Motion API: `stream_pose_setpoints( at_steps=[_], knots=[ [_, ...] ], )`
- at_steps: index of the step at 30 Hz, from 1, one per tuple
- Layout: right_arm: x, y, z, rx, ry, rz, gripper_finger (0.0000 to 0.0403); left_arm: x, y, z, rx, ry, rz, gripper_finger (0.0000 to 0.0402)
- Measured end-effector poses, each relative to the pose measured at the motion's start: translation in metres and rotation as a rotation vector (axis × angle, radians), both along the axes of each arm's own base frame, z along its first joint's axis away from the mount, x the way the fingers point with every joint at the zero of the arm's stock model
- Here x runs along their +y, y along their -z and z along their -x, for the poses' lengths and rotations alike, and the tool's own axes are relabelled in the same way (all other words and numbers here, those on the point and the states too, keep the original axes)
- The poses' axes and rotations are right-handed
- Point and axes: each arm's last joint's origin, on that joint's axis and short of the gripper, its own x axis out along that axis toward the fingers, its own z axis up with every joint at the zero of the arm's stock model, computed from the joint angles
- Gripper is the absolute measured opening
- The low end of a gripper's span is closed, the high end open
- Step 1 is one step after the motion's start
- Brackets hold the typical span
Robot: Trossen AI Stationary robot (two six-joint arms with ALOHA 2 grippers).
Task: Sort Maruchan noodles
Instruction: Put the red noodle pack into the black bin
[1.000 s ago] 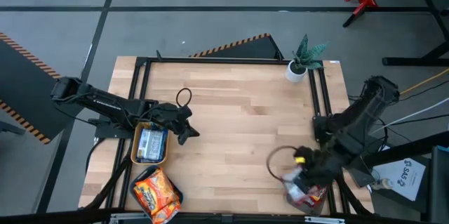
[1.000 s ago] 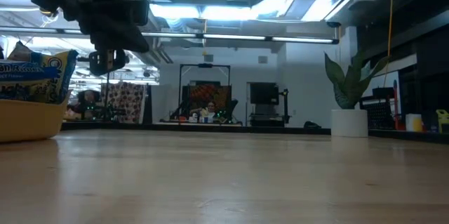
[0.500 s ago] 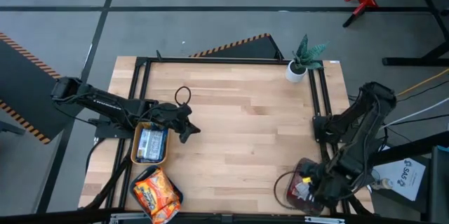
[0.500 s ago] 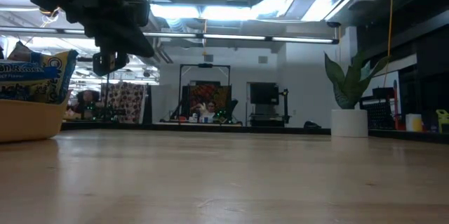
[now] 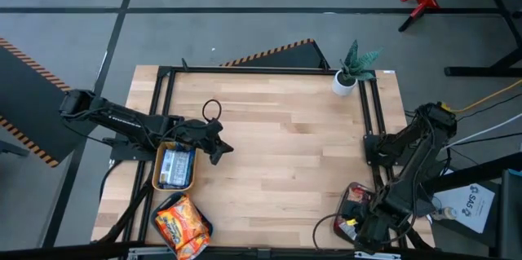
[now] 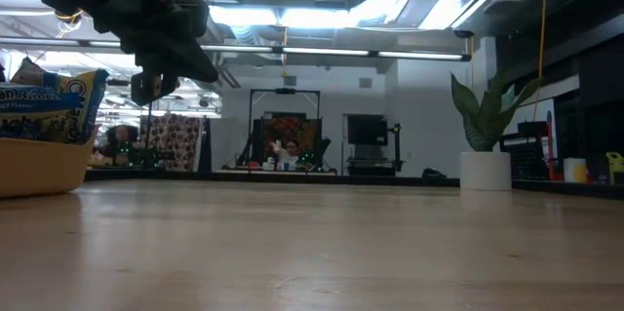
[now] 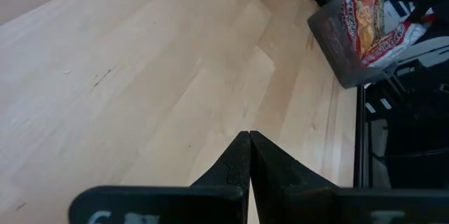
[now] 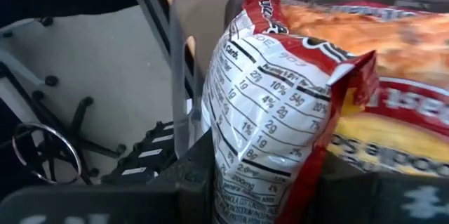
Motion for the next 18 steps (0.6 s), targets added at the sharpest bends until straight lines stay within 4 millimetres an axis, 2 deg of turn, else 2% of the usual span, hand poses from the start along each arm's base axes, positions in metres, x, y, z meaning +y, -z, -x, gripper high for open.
stream_pose_setpoints(
  at_steps=[6,11,18],
  knots=[
    [0.004,0.004,-0.002,-0.023,-0.065,-0.003,0.0094,0.0,0.0,0.0,-0.001,-0.012,-0.007,0.0],
    [0.007,0.013,-0.006,-0.056,-0.102,0.036,0.0117,0.0,0.0,0.0,-0.001,-0.012,-0.006,0.0],
    [0.01,0.02,-0.008,-0.046,-0.125,0.048,0.012,0.0,0.0,0.0,0.0,-0.015,0.0,0.0]
  ],
)
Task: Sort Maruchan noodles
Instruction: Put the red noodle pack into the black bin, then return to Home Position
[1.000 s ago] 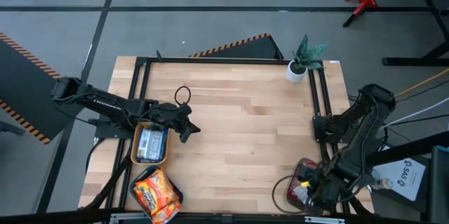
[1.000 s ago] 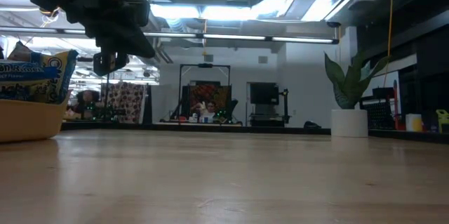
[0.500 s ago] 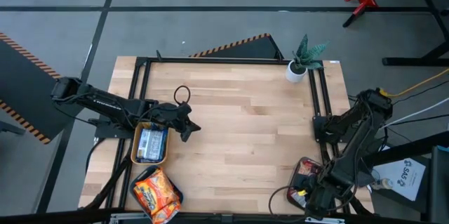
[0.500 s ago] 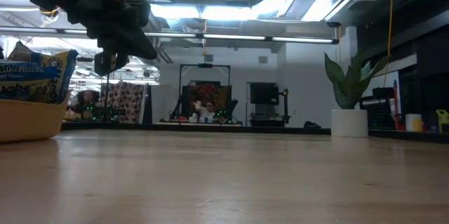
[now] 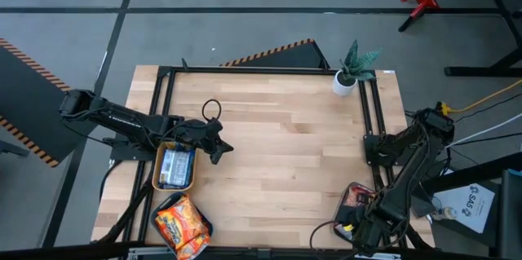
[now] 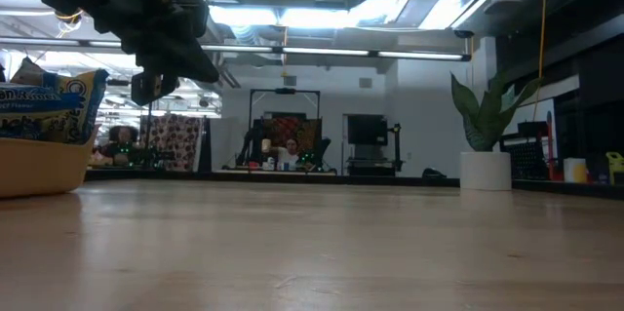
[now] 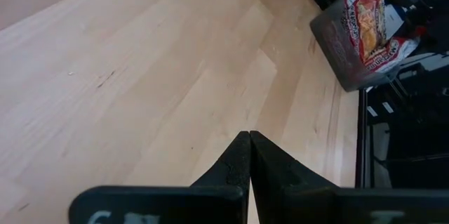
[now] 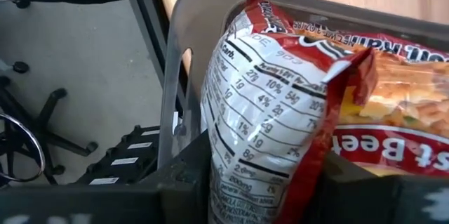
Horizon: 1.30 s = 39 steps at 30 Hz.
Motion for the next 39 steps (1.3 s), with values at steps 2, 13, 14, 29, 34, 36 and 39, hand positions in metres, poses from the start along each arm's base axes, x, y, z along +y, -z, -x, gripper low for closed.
stream_pose_setpoints(
  at_steps=[2,13,14,29,34,36,39],
  knots=[
    [0.0,0.0,0.0,0.015,0.009,-0.005,0.013,0.0,0.0,0.0,0.0,0.0,0.001,0.0],
    [0.003,-0.009,-0.002,0.028,0.065,-0.114,0.0292,0.0,-0.003,0.0,-0.025,-0.029,0.081,0.0],
    [0.0,-0.012,-0.003,0.029,0.089,-0.121,0.0303,-0.001,-0.007,0.0,-0.051,-0.027,0.104,0.0],
    [-0.125,-0.148,-0.004,-0.867,0.414,-0.231,0.0339,0.017,-0.126,0.057,-1.021,0.288,0.034,0.0],
    [-0.176,-0.185,0.027,-1.289,0.415,0.149,0.034,0.027,-0.134,0.086,-1.045,0.227,-0.011,0.0],
    [-0.192,-0.19,0.041,-1.36,0.484,0.343,0.034,0.031,-0.134,0.095,-1.037,0.225,-0.098,0.0],
    [-0.211,-0.184,0.062,-1.395,0.5,0.437,0.034,0.037,-0.132,0.11,-1.005,0.225,-0.214,0.0]
  ],
)
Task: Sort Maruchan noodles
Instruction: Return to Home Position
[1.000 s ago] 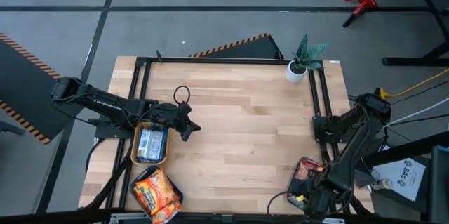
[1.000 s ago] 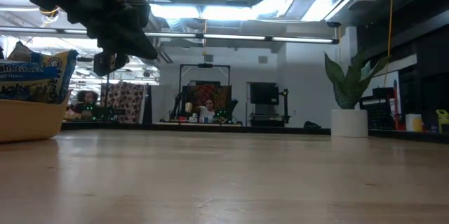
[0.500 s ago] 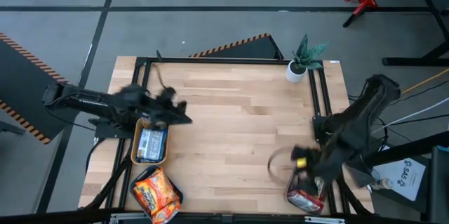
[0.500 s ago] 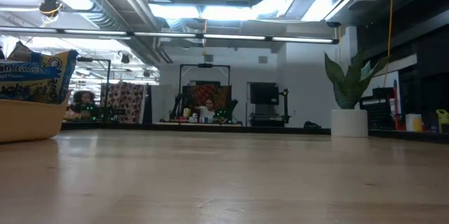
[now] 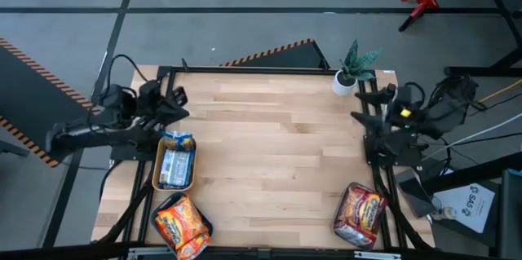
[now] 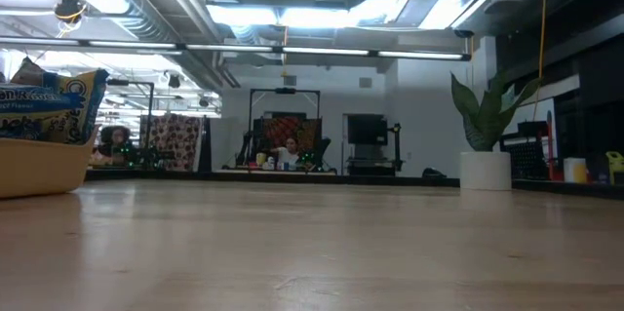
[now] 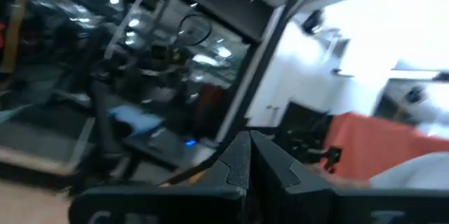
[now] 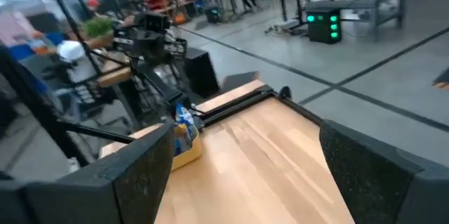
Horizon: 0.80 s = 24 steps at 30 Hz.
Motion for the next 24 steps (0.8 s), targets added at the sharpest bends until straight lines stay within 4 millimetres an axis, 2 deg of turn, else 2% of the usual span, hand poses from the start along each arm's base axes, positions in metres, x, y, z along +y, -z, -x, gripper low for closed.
stream_pose_setpoints(
  at_steps=[4,6,9,17,20,22,24],
  knots=[
    [-0.014,0.03,0.017,-0.049,-0.017,-0.026,0.034,0.008,0.015,0.013,0.104,-0.088,-0.046,0.0],
    [-0.016,0.053,0.019,-0.069,-0.034,-0.015,0.034,0.011,0.026,0.015,0.138,-0.115,-0.056,0.0],
    [-0.015,0.089,0.019,-0.111,-0.05,0.0,0.034,0.014,0.045,0.018,0.156,-0.148,-0.061,0.0],
    [-0.011,0.179,0.013,-0.154,0.016,-0.015,0.034,0.023,0.116,0.015,0.227,-0.11,0.004,0.0],
    [-0.01,0.211,0.011,-0.198,0.058,-0.069,0.034,0.027,0.142,0.015,0.244,-0.125,0.057,0.0],
    [-0.01,0.232,0.01,-0.218,0.069,-0.091,0.034,0.029,0.148,0.016,0.303,-0.144,0.065,0.0],
    [-0.011,0.235,0.011,-0.189,0.074,-0.104,0.034,0.031,0.152,0.016,0.332,-0.149,0.044,0.0]
  ],
)
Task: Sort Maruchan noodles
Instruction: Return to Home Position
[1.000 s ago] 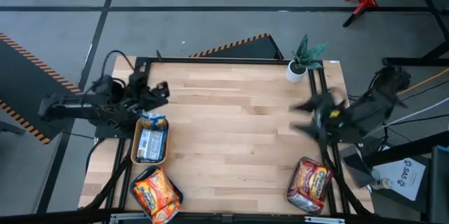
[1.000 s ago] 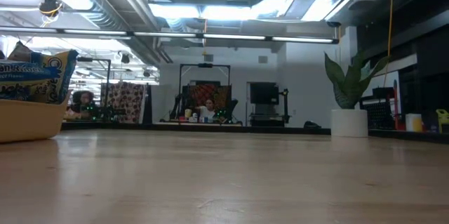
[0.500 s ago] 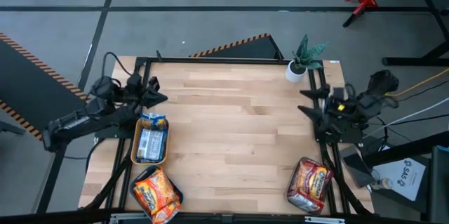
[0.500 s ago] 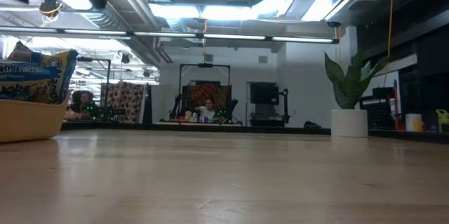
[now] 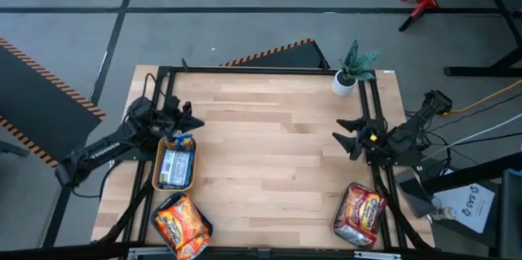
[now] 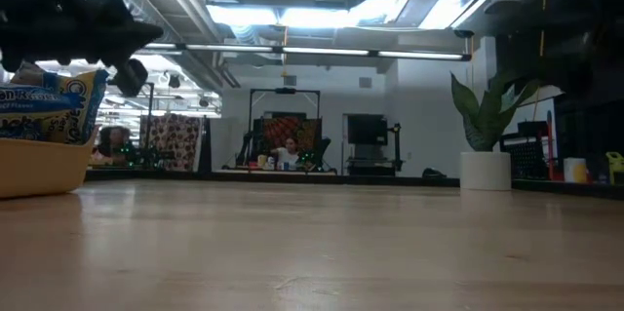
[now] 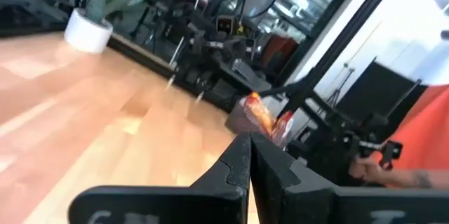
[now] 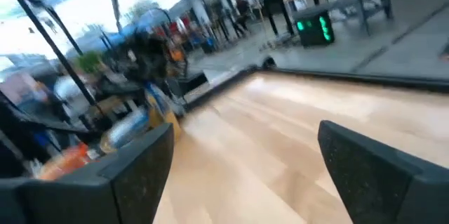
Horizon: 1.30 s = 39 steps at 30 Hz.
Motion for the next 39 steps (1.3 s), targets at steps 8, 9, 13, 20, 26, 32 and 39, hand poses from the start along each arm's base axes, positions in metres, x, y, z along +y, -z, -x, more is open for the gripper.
stream_pose_setpoints(
  at_steps=[8,9,13,20,26,32,39],
  knots=[
    [-0.007,0.015,-0.003,0.096,0.132,0.034,0.034,0.002,0.011,0.001,0.085,-0.026,-0.105,0.0],
    [-0.009,0.016,-0.003,0.099,0.16,0.036,0.034,0.004,0.014,0.001,0.106,-0.062,-0.115,0.0],
    [-0.015,0.017,-0.005,0.115,0.239,0.045,0.034,0.007,0.018,0.001,0.154,-0.174,-0.159,0.0],
    [-0.026,0.018,-0.01,0.139,0.31,0.056,0.034,0.008,0.016,0.001,0.133,-0.205,-0.195,0.0],
    [-0.021,0.015,-0.019,0.165,-0.149,0.15,0.034,0.008,0.016,0.001,0.136,-0.218,-0.168,0.0],
    [-0.022,0.016,-0.021,0.197,-0.228,0.252,0.034,0.008,0.016,0.001,0.135,-0.218,-0.168,0.0],
    [-0.022,0.016,-0.02,0.195,-0.229,0.253,0.034,0.008,0.016,0.001,0.136,-0.218,-0.166,0.0]
  ],
)
